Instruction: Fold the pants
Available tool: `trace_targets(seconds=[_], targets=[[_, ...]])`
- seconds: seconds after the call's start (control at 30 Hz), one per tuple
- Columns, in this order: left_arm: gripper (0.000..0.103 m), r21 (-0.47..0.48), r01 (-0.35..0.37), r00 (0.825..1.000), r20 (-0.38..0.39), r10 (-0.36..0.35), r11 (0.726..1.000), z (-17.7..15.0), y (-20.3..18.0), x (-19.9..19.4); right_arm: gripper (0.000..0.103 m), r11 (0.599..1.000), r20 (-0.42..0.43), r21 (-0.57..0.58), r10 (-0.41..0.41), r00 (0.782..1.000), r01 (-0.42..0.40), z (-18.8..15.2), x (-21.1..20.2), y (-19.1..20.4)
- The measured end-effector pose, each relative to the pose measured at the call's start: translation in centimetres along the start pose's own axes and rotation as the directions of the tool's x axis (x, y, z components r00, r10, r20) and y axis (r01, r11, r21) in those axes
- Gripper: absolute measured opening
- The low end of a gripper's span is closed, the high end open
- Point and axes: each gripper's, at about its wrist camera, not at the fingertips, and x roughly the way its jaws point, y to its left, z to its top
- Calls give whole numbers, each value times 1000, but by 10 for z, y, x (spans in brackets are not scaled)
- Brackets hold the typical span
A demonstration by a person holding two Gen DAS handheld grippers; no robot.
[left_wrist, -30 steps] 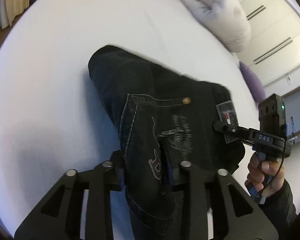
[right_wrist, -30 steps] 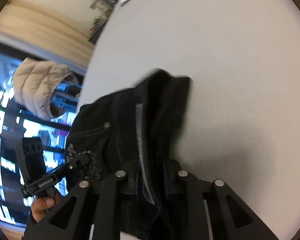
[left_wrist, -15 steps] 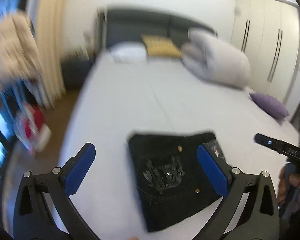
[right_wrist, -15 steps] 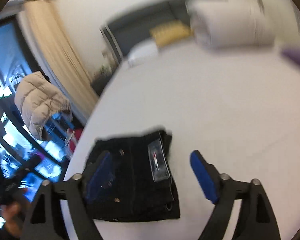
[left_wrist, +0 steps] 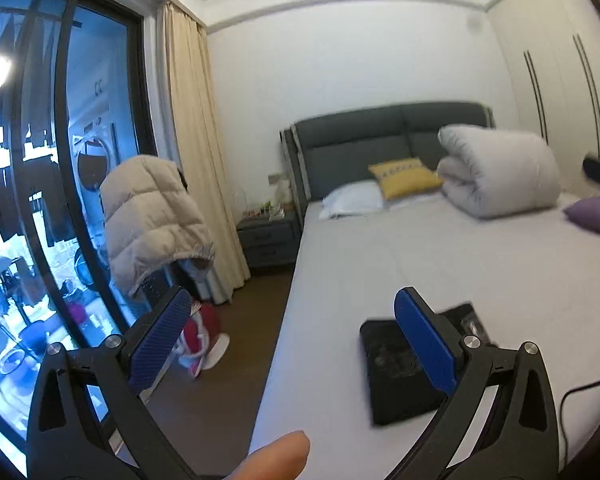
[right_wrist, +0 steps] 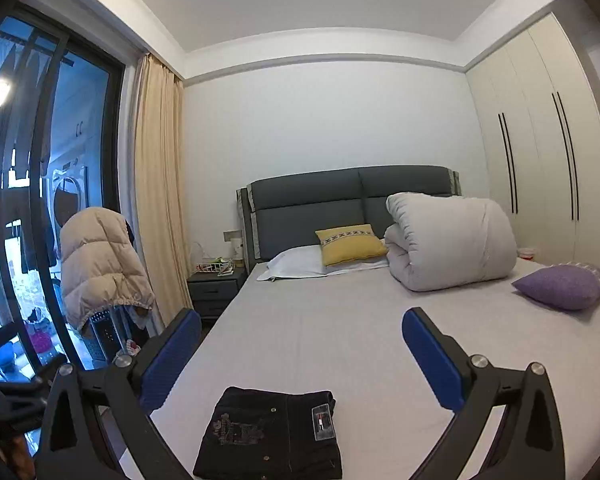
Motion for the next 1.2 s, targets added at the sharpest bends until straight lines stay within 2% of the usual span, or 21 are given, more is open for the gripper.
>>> trace_targets(seconds=[0.13, 0.2, 0.37, 0.57, 0.87, 1.2], targets=[[103, -48, 47, 991, -123, -53, 998, -10, 4, 7, 103, 999, -65, 7, -45, 997, 45, -1, -15, 3], [103, -64, 67, 977, -198, -79, 996, -19, 1, 17, 103, 999, -132, 4, -39, 990, 39, -10, -14, 3], [103, -123, 132, 923, -347, -167, 984, -51, -17, 63, 103, 997, -277, 23, -64, 959, 73, -48, -2, 1], [103, -164, 162, 880, -422, -218, 973, -91, -45, 102, 103, 995, -397, -2, -97, 913, 104, -83, 8, 3], [103, -163, 168, 860, -458, -226, 972, -108, -55, 136, 103, 994, -472, -45, -113, 874, 104, -98, 18, 7], [103, -163, 165, 849, -479, -225, 973, -117, -54, 140, 103, 994, -500, -48, -105, 860, 94, -102, 22, 4]])
